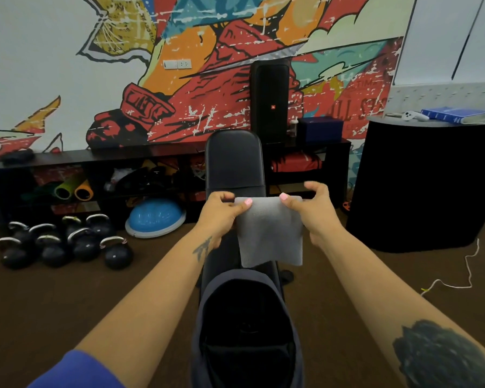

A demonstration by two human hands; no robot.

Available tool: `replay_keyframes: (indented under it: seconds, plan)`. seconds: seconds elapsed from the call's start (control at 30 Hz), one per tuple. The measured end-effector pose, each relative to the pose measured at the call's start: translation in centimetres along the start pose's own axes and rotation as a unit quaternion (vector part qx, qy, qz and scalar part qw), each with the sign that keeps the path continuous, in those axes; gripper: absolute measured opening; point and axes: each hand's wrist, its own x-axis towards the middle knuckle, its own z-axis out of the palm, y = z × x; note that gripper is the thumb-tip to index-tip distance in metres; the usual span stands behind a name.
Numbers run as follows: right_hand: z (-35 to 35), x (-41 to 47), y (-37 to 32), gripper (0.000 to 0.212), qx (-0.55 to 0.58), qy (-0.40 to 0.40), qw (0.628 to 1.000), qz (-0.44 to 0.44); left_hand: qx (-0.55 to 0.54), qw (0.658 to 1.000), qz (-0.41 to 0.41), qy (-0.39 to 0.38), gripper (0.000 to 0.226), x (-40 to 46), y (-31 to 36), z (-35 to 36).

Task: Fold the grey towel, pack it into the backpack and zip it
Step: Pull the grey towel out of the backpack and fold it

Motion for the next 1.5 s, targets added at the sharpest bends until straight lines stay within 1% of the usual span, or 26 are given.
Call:
replay_keyframes:
  seconds: [0.03, 0.07, 0.1, 0.13, 0.2, 0.27, 0.37, 0.43, 0.5, 0.6, 0.67, 0.77, 0.87, 0.93, 1.0, 1.07, 1.13, 1.2, 1.3, 1.43, 1.47, 1.5]
  plan:
    - [-0.1, 0.1, 0.0, 0.062, -0.002, -0.020, 1.000, -0.002, 0.008, 1.000, 0.015, 0.001, 0.057, 0.1, 0.0, -0.1]
    - [-0.1, 0.2, -0.1, 0.056, -0.007, -0.038, 0.999, -0.007, 0.024, 0.999, 0.036, -0.008, 0.065, 0.1, 0.1, -0.3]
    - [-0.2, 0.2, -0.1, 0.047, -0.016, -0.051, 0.998, -0.014, 0.055, 0.996, 0.064, -0.018, 0.067, 0.2, 0.1, -0.4]
    - [-0.2, 0.2, -0.2, 0.042, -0.032, -0.058, 0.997, -0.025, 0.095, 0.991, 0.095, -0.023, 0.063, 0.2, 0.2, -0.5]
    - [-0.1, 0.2, -0.1, 0.039, -0.086, -0.053, 0.994, -0.049, 0.181, 0.973, 0.145, -0.010, 0.050, 0.2, 0.3, -0.6]
    - [0.1, 0.2, -0.1, 0.037, -0.161, -0.037, 0.983, -0.080, 0.243, 0.955, 0.171, 0.007, 0.041, 0.2, 0.4, -0.5]
    - [0.4, 0.4, -0.2, 0.025, -0.277, -0.016, 0.955, -0.107, 0.296, 0.938, 0.182, 0.016, 0.023, 0.3, 0.5, -0.5]
    - [0.4, 0.5, -0.3, 0.020, -0.320, -0.015, 0.940, -0.120, 0.303, 0.935, 0.186, 0.004, 0.016, 0.5, 0.3, -0.7]
    - [0.3, 0.6, -0.3, 0.017, -0.324, -0.022, 0.935, -0.140, 0.279, 0.945, 0.172, -0.020, 0.015, 0.6, -0.1, -1.0]
    - [0.0, 0.7, -0.2, 0.010, -0.248, -0.076, 0.955, -0.141, 0.218, 0.966, 0.137, -0.034, 0.032, 1.0, -1.0, -1.2]
    - [-0.1, 0.6, -0.2, 0.009, -0.202, -0.100, 0.966, -0.128, 0.183, 0.974, 0.131, -0.034, 0.035, 0.9, -1.5, -1.0]
    - [0.0, 0.7, 0.1, 0.007, -0.145, -0.090, 0.978, -0.121, 0.142, 0.980, 0.140, -0.023, 0.027, 0.9, -2.0, -0.8]
    - [0.0, 0.8, 0.4, 0.005, -0.098, -0.074, 0.986, -0.109, 0.056, 0.990, 0.128, -0.023, 0.011, 0.6, -2.0, -0.5]
    - [-0.1, 0.8, 0.6, 0.007, -0.055, -0.080, 0.991, -0.089, -0.048, 0.994, 0.089, -0.045, 0.013, 0.1, -2.1, -0.4]
    - [-0.1, 0.8, 0.8, 0.006, -0.006, -0.090, 0.994, -0.061, -0.142, 0.984, 0.031, -0.098, 0.020, -0.7, -2.3, -0.2]
    - [0.0, 0.7, 1.0, 0.003, 0.017, -0.097, 0.994, -0.041, -0.184, 0.972, -0.021, -0.142, 0.032, -1.2, -2.8, 0.1]
    - [0.0, 0.5, 1.2, 0.003, 0.033, -0.104, 0.994, -0.025, -0.205, 0.967, -0.042, -0.145, 0.042, -1.4, -3.5, 0.5]
    - [0.0, 0.4, 1.5, 0.005, 0.039, -0.112, 0.993, -0.020, -0.225, 0.965, -0.042, -0.129, 0.043, -1.2, -4.0, 1.0]
    - [-0.3, 0.5, 2.1, 0.015, 0.021, -0.133, 0.991, -0.008, -0.209, 0.971, -0.025, -0.112, 0.032, -1.0, -4.2, 1.3]
    - [-1.2, 0.7, 2.9, 0.044, -0.015, -0.212, 0.976, 0.049, -0.158, 0.983, 0.020, -0.090, 0.020, -1.0, -4.1, 1.8]
    - [-1.4, 0.7, 3.0, 0.044, -0.023, -0.235, 0.969, 0.073, -0.141, 0.986, 0.033, -0.080, 0.017, -1.0, -4.1, 1.8]
    - [-1.5, 0.6, 3.0, 0.038, -0.032, -0.252, 0.962, 0.098, -0.120, 0.989, 0.046, -0.071, 0.014, -1.0, -4.1, 1.8]
